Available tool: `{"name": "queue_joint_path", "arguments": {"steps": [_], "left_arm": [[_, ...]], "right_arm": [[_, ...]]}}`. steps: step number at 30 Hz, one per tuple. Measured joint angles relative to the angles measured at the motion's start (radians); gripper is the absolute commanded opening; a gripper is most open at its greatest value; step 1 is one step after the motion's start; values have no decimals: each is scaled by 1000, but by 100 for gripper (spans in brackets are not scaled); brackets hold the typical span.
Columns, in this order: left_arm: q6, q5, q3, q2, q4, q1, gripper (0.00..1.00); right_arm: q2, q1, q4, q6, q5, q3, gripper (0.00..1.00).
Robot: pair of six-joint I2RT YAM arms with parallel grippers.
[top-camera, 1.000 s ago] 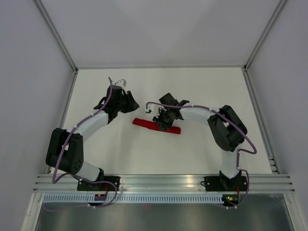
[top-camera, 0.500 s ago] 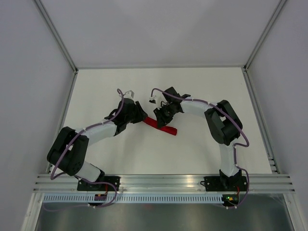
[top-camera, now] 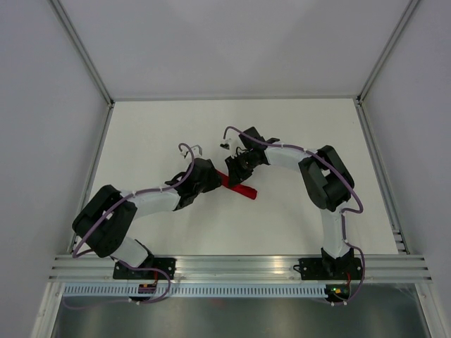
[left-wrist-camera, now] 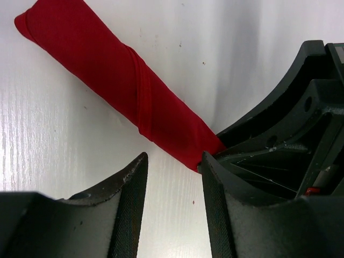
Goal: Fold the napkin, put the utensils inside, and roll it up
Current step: Roll the napkin with the utensil
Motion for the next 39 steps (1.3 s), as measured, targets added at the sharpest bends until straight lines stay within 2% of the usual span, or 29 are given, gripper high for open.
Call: {"name": "queue_joint_path", "arguments": {"steps": [10,27,39], "left_arm": [[-106,-118,3,22,-30,-48,50],[-205,-186,69,119,-42,-77,52],[-225,-227,153,209,-82,-84,43]], "right_arm": [[0,-13,39,59,-32,-21,11],[0,-21,60,95,-50,-30,11],[7,-31,67,127,-76,-32,11]]}}
